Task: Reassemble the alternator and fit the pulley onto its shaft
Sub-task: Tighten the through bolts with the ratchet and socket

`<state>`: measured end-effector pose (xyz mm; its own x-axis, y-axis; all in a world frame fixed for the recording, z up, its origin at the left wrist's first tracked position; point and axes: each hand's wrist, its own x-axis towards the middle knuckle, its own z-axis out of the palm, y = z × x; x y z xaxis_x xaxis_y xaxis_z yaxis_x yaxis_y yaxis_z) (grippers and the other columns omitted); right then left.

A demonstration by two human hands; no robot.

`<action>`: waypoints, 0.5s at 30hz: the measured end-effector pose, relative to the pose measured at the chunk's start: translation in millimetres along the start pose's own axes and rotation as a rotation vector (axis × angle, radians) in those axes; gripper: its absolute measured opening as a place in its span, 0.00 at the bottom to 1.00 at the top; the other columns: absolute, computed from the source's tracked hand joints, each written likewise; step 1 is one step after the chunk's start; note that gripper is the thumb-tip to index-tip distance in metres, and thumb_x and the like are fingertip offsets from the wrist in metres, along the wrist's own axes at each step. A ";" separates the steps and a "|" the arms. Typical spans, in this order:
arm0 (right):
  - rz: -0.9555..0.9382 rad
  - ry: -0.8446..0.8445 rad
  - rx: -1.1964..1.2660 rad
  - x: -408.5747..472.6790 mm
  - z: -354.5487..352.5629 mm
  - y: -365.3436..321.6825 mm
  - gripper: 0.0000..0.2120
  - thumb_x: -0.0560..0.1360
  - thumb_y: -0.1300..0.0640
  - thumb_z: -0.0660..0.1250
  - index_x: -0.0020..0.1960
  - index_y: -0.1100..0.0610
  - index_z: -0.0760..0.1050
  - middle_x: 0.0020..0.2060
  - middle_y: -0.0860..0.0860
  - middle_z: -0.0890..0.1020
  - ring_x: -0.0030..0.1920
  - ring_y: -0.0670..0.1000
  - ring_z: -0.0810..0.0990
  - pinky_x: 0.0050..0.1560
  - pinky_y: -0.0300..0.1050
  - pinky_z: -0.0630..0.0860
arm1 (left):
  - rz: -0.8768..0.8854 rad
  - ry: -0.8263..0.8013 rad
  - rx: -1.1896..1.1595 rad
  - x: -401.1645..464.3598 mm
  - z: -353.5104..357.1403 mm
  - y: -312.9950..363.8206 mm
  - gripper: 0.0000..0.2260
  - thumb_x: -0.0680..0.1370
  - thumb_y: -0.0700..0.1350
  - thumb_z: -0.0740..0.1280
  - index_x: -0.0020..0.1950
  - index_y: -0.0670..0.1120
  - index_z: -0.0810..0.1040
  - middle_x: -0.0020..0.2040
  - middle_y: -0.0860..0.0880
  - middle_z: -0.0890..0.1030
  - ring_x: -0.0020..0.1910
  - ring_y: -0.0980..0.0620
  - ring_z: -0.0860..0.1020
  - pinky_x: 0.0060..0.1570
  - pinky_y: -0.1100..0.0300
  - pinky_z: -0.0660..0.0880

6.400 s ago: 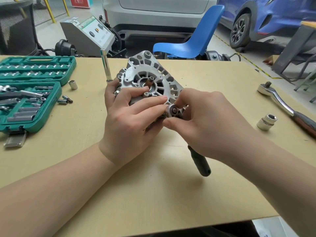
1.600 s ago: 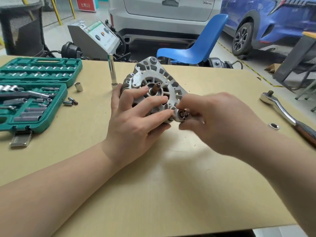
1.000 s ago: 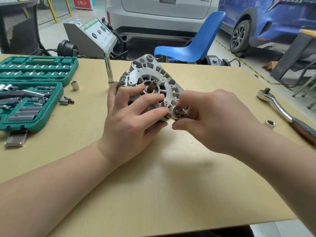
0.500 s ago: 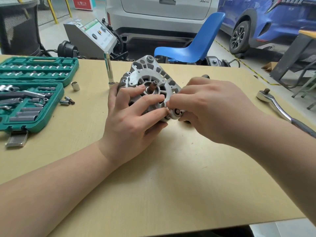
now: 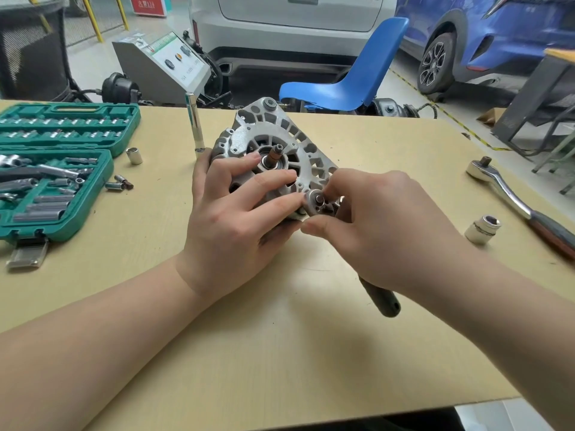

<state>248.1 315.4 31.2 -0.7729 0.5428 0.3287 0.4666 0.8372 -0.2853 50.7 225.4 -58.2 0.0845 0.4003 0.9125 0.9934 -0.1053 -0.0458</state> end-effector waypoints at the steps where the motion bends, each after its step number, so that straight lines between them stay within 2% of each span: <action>1: 0.011 0.003 0.003 -0.6 0.8 -1.0 0.16 0.75 0.37 0.72 0.51 0.48 0.77 0.38 0.50 0.82 0.40 0.58 0.79 0.41 0.51 0.78 | -0.001 -0.003 -0.002 0.0 -0.4 0.1 0.10 0.81 0.53 0.77 0.60 0.54 0.82 0.62 0.50 0.87 0.64 0.39 0.73 0.58 0.26 0.75; 3: -0.005 -0.012 -0.016 0.1 -3.3 -1.7 0.15 0.75 0.38 0.72 0.52 0.48 0.77 0.38 0.50 0.81 0.39 0.57 0.78 0.38 0.50 0.75 | -0.011 -0.023 -0.005 -0.3 -1.3 -0.1 0.09 0.81 0.53 0.76 0.59 0.52 0.85 0.63 0.49 0.87 0.64 0.39 0.73 0.58 0.26 0.75; 5: -0.082 -0.055 -0.159 4.6 -11.3 -0.1 0.13 0.77 0.40 0.71 0.54 0.47 0.76 0.39 0.50 0.81 0.40 0.58 0.76 0.37 0.49 0.72 | -0.025 -0.049 0.007 -0.5 -2.6 -0.2 0.09 0.81 0.52 0.77 0.57 0.50 0.89 0.63 0.49 0.86 0.65 0.38 0.73 0.58 0.25 0.74; 8: -0.309 -0.056 -0.380 14.8 -23.4 -1.9 0.07 0.79 0.51 0.71 0.54 0.46 0.73 0.43 0.45 0.81 0.45 0.57 0.77 0.36 0.49 0.73 | -0.035 -0.077 0.029 -0.2 -3.6 0.0 0.09 0.80 0.52 0.77 0.57 0.50 0.90 0.64 0.50 0.86 0.65 0.39 0.72 0.59 0.25 0.74; 10: -0.394 -0.084 -0.446 20.9 -28.1 -4.4 0.14 0.77 0.59 0.72 0.49 0.44 0.69 0.41 0.44 0.78 0.44 0.56 0.75 0.33 0.47 0.70 | -0.033 -0.082 0.030 -0.2 -3.6 0.2 0.09 0.81 0.52 0.77 0.58 0.50 0.90 0.65 0.50 0.86 0.65 0.39 0.72 0.59 0.26 0.74; 11: -0.409 -0.103 -0.468 23.0 -29.9 -4.6 0.16 0.77 0.59 0.71 0.48 0.44 0.66 0.40 0.45 0.77 0.44 0.56 0.75 0.33 0.47 0.70 | -0.032 -0.081 0.030 -0.3 -3.6 0.3 0.09 0.81 0.52 0.77 0.58 0.50 0.90 0.65 0.50 0.86 0.65 0.39 0.72 0.59 0.26 0.74; 15: -0.410 -0.119 -0.521 23.3 -28.5 -2.1 0.11 0.81 0.52 0.67 0.50 0.47 0.63 0.38 0.46 0.72 0.42 0.59 0.77 0.34 0.49 0.69 | -0.035 -0.076 0.035 -0.9 -3.2 -0.2 0.11 0.81 0.53 0.77 0.59 0.49 0.90 0.65 0.50 0.86 0.65 0.39 0.72 0.60 0.26 0.74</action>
<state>241.4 328.2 65.2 -0.9599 0.1880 0.2079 0.2488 0.9131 0.3230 50.2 222.1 -57.7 0.0542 0.4714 0.8802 0.9978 -0.0586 -0.0300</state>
